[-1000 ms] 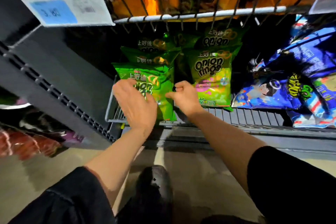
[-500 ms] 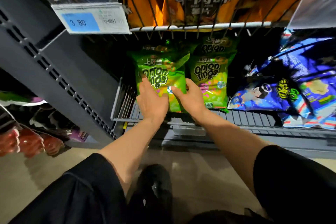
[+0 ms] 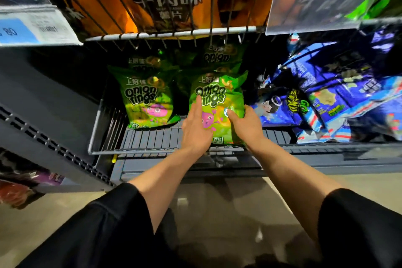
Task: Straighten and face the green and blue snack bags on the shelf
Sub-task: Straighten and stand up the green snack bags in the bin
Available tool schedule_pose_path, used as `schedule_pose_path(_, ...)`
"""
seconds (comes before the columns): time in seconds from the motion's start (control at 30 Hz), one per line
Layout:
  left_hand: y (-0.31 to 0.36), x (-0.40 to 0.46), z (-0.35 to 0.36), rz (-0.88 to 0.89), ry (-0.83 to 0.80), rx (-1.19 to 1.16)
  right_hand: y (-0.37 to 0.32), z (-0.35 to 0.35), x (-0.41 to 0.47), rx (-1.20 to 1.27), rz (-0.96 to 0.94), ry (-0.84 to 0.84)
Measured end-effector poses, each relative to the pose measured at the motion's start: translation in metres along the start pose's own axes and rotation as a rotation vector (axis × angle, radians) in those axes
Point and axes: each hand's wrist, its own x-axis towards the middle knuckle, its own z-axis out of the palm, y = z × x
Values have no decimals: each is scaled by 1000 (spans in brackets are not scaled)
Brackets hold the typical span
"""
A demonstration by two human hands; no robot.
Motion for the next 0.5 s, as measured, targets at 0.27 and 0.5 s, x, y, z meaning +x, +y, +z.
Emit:
schedule_pose_path(0.27, -39, 6, -49, -155, 274, -139, -46, 40, -46, -95, -504, 426)
schedule_pose_path(0.5, -90, 24, -106, -331, 460, -167, -58, 140, -30, -42, -275, -215)
